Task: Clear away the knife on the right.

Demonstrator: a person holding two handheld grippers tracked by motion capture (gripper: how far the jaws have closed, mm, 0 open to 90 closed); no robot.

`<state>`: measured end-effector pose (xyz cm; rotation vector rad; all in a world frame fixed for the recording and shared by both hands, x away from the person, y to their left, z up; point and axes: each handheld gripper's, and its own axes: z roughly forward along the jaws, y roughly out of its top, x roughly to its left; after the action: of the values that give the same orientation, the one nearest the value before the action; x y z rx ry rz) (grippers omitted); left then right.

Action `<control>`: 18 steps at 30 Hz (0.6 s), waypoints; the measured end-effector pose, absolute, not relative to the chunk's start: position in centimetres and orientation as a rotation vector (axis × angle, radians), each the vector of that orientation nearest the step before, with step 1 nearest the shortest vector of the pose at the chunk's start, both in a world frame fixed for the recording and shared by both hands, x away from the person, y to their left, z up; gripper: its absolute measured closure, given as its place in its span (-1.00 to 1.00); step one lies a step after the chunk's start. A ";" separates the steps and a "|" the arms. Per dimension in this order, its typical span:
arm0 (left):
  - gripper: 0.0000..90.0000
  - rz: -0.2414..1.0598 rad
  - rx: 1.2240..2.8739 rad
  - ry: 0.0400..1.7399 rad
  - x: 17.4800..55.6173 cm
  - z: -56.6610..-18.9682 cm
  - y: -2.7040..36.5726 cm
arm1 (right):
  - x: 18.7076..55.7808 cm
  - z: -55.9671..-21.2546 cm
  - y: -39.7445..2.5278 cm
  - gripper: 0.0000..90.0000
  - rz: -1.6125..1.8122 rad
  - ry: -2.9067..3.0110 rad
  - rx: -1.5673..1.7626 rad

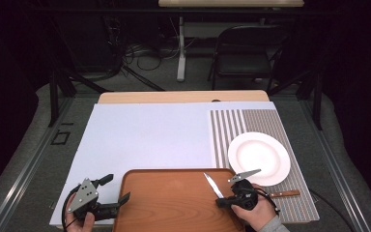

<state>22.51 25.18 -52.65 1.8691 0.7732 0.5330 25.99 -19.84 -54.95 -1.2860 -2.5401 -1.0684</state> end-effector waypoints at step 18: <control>-0.65 0.531 1.865 0.778 22.5 -52.7 25.2 | 25.5 -54.9 -21.0 1.00 -1.051 -2.513 -1.349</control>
<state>22.52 25.22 -52.68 1.8650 0.7780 0.5308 25.53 -21.02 -54.90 -1.3494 -2.5129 -1.0510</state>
